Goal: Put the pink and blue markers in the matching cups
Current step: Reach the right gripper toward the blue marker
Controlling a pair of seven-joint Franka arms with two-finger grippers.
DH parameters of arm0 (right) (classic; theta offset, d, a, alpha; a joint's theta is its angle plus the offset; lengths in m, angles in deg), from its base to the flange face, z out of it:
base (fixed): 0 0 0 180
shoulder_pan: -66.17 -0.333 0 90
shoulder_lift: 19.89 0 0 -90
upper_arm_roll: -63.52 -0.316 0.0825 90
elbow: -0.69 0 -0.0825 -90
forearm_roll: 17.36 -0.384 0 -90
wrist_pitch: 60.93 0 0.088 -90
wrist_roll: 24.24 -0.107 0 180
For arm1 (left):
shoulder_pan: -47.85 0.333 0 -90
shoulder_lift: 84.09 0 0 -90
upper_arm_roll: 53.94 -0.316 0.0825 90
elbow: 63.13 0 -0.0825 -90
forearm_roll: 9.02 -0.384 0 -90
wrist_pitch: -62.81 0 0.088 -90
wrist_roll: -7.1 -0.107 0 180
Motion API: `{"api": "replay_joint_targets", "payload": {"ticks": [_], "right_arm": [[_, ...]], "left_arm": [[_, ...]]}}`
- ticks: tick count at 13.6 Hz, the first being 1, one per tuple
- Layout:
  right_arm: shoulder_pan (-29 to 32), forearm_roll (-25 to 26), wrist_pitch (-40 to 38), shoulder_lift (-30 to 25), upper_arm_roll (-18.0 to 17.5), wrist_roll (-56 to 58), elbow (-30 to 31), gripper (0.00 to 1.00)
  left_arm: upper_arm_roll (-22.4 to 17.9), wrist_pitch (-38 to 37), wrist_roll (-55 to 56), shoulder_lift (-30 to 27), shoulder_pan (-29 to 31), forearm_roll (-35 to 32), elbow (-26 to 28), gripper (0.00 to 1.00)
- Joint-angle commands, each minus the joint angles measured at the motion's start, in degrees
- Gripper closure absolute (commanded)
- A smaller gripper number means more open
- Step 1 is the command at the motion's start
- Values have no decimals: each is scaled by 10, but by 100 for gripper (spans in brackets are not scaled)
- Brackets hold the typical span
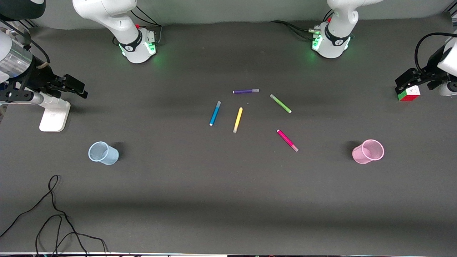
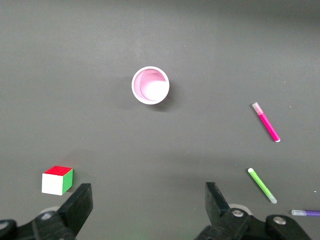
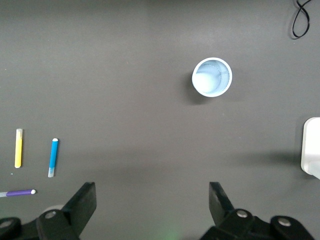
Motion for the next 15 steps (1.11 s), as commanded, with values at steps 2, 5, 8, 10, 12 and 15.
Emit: {"api": "replay_joint_targets", "payload": {"ticks": [2,5,8,10,12,15], "right_arm": [[-6,9,-20,17,-3,-31,-17,0],[-33,-37,-6,100,-61,-137,-38,0],[-47,-115,70,198,-132,-255,-54,0],[-69,-113,135,269,-188,-351,-58,0],[-90,-109,192,336,-213,-402,-59,0],[-111,-109,244,417,-215,-412,-58,0]], "left_arm": [[0,-20,-12,20,1,1,-29,0],[-3,-44,-10,57,2,-2,-80,0],[0,-55,-6,82,-1,-1,-99,0],[5,-47,0,109,-13,3,-101,0],[15,-39,20,151,-34,9,-112,0],[17,-9,72,211,-64,10,-132,0]]}}
